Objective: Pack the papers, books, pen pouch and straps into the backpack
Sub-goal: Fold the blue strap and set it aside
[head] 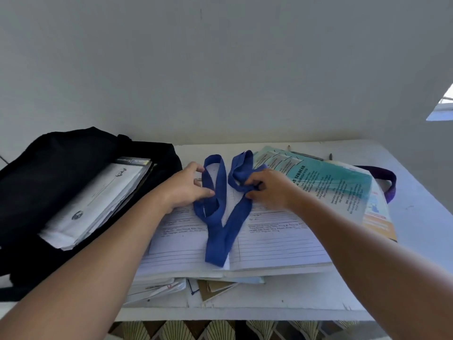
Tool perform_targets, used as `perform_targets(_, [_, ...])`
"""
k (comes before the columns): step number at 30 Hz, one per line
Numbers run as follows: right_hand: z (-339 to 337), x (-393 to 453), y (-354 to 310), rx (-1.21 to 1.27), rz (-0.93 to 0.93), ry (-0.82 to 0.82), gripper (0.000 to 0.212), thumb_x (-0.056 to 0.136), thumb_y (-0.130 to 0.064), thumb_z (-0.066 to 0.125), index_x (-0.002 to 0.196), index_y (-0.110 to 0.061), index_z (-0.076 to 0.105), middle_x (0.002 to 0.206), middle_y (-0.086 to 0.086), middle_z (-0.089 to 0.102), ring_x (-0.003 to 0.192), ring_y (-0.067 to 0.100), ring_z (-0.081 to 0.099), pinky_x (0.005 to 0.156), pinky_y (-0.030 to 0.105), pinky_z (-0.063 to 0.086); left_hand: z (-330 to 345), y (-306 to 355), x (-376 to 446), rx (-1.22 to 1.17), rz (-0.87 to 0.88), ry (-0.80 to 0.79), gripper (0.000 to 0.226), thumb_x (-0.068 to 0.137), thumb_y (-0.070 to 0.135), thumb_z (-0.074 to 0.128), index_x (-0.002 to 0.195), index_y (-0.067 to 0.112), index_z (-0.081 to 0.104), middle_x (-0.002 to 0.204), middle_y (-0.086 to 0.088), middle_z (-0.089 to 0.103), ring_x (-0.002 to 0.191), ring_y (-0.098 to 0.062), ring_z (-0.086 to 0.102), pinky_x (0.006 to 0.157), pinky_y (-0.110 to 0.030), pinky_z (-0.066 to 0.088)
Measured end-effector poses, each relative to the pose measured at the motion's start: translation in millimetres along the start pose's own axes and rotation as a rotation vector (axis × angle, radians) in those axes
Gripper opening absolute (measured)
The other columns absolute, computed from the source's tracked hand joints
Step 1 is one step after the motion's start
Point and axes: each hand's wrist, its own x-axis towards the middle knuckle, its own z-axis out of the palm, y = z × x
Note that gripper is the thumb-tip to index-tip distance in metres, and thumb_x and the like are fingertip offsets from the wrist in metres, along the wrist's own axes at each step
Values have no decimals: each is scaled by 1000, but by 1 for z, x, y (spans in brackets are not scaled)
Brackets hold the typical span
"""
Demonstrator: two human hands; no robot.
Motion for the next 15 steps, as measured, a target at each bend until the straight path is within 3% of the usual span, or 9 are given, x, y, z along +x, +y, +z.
perform_targets(2, [-3,0,4,163,59,26,6,94,-29,72,97,-26,77,88,-7,72,86,16,67,75,32,50,-2,5,-10,172,-10,-57,72,79,45,84,138,25,48,110,1,67,94,-15,66,83,-32,54])
perform_targets(5, [-6,3,6,321,100,-5,10,96,-26,70,95,-27,80,86,-10,78,89,13,71,82,28,53,-6,14,-23,472,1,-19,71,88,50,73,145,21,42,126,1,58,104,-13,57,84,-30,48])
perform_targets(7, [-7,6,6,377,102,-32,11,97,-24,71,100,-28,82,88,-13,79,91,11,72,85,26,53,-6,22,-31,646,-30,-11,62,89,55,67,136,17,50,119,-2,61,97,-14,59,81,-32,52])
perform_targets(9, [-7,7,7,394,106,-24,11,97,-22,72,99,-25,83,88,-12,80,89,9,72,81,22,52,-3,31,-40,754,-121,-33,55,88,66,61,112,17,64,101,-7,66,81,-15,61,68,-29,49])
perform_targets(11, [-5,7,9,409,102,-10,12,97,-20,73,93,-26,83,86,-12,79,82,5,70,74,17,49,-2,35,-48,771,-261,-85,66,87,77,52,103,14,65,93,-14,68,67,-16,61,62,-29,49])
perform_targets(13, [-5,6,10,425,97,-6,16,96,-20,74,88,-32,81,85,-15,79,79,2,69,73,16,48,-3,33,-54,680,-379,-169,75,83,80,54,102,8,60,86,-17,72,63,-23,71,68,-32,61])
perform_targets(15, [-4,7,12,418,96,-9,17,95,-19,75,89,-34,81,85,-17,79,84,5,71,80,20,51,-5,23,-55,548,-368,-226,58,88,61,66,105,7,53,82,-18,75,63,-26,75,68,-36,64])
